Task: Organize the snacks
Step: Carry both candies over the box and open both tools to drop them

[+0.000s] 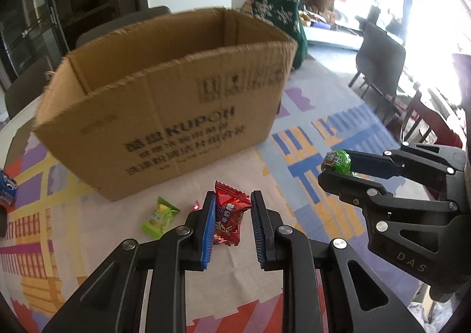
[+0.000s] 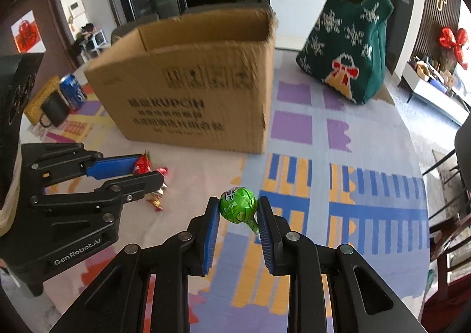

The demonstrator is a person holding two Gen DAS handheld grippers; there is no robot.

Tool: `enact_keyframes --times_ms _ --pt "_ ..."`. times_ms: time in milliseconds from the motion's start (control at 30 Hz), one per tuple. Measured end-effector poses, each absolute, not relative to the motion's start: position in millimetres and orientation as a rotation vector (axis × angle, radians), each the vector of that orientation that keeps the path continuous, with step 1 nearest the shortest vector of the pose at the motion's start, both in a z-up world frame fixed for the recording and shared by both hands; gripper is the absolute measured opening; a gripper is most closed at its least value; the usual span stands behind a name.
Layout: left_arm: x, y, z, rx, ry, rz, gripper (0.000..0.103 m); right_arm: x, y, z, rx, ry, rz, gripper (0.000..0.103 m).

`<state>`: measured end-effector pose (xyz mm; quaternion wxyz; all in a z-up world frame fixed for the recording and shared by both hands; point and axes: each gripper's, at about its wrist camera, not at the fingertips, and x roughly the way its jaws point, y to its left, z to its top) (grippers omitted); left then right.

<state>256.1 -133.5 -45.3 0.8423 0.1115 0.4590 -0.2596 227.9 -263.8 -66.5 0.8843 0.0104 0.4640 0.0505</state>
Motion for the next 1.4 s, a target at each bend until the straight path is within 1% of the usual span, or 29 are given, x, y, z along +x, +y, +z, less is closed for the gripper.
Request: enact_keyframes --times_ms 467,733,1033,1400 --pt "258.6 -102.8 12.5 0.154 0.843 -0.485 0.024 230.7 -235.2 -17.0 0.037 0.833 0.138 0.027" --pt "265.5 -85.8 37.0 0.116 0.796 -0.446 0.024 240.8 -219.6 8.2 0.038 0.778 0.163 0.027" --pt "288.6 -73.3 54.5 0.082 0.779 -0.422 0.024 260.5 -202.6 31.8 0.011 0.746 0.189 0.027" --pt "329.3 -66.3 61.3 0.075 0.761 -0.421 0.024 296.6 -195.6 46.9 0.006 0.722 0.173 0.027"
